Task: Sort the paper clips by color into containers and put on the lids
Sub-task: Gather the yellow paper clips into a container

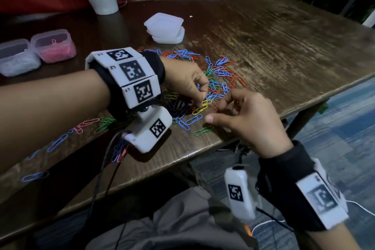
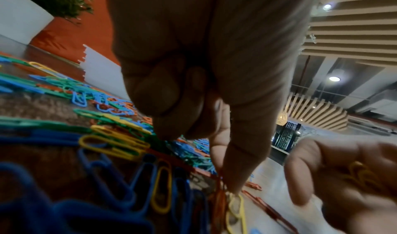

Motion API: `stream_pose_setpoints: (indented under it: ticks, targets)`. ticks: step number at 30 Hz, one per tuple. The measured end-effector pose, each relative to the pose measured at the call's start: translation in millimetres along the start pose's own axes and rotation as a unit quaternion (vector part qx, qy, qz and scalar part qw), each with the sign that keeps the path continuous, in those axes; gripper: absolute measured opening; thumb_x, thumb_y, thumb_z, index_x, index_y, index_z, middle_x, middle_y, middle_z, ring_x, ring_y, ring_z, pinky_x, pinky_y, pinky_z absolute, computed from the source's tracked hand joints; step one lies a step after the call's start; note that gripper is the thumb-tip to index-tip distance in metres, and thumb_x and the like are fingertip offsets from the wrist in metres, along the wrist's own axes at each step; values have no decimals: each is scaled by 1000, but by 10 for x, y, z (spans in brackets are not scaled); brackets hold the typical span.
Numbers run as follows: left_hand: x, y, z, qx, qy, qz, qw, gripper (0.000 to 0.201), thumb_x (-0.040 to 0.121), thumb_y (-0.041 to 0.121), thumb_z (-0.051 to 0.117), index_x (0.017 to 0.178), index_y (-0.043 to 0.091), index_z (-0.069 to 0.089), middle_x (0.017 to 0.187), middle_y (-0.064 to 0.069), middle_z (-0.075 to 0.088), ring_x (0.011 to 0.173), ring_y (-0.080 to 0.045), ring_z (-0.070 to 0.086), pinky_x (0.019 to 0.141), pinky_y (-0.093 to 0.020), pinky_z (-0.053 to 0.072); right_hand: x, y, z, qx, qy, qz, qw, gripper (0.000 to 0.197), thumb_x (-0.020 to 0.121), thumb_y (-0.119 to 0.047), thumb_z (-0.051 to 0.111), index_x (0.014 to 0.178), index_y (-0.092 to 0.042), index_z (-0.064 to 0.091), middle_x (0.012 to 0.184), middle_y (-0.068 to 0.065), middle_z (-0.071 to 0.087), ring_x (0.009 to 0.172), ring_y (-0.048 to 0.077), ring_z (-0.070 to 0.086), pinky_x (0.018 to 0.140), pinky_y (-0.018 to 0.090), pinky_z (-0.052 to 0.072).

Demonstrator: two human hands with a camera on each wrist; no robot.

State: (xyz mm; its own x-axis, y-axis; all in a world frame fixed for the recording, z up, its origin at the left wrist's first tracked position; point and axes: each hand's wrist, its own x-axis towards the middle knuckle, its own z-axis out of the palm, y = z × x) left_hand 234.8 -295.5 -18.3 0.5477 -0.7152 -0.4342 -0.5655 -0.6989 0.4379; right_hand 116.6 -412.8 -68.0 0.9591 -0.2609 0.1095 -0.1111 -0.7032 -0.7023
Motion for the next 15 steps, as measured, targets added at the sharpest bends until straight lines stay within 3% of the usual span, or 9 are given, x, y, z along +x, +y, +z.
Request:
stream_pose_setpoints:
  ticks: [3,6,7,8,10,13,15]
  targets:
    - [-17,-18,8,-48,19,-5,999,18,81,6,68,70,15,56,37,16,48,36,2,41,39,-5,29,-51,-78,139,-41,-31,-12,999,40,59,-44,81,70,-17,54,59,-5,52,66,19,52,63,34,41]
    - [-44,-49,17,-110,16,-11,994,19,80,3,67,67,16,59,44,12,51,44,0,43,45,-11,33,25,-50,122,-36,18,2,999,36,64,-41,79,70,-15,55,60,-2,53,71,25,55,65,37,44]
    - [-51,-65,19,-136,15,-13,991,23,79,3,67,63,19,61,49,7,52,50,-7,44,49,-16,32,55,-38,94,-21,36,5,999,32,66,-39,78,71,-16,57,57,-3,51,70,24,53,65,36,43]
    - [-55,-84,17,-154,21,-17,988,24,77,3,68,60,19,62,52,2,51,51,-12,41,50,-18,29,80,-35,69,-16,47,3,999,26,69,-37,77,72,-18,59,55,-3,48,69,23,51,64,35,41]
    - [-77,-110,15,-166,43,-38,984,22,76,5,69,60,18,61,48,1,40,43,-10,30,43,-16,20,116,-73,53,-46,29,-15,998,10,76,-32,71,79,-24,66,57,-4,49,73,23,52,63,30,35]
    - [-122,-168,-14,-162,64,-55,983,20,78,7,67,63,16,57,45,2,35,36,-7,22,37,-12,14,172,-141,110,-130,-31,-42,990,14,81,-30,65,94,-32,69,86,4,66,94,29,59,71,30,41]
    - [-175,-221,-34,-167,69,-73,981,22,83,9,63,64,14,53,45,2,33,36,-8,21,38,-12,13,209,-158,129,-152,-47,-35,987,16,81,-29,65,96,-35,69,96,7,67,98,29,59,74,30,42]
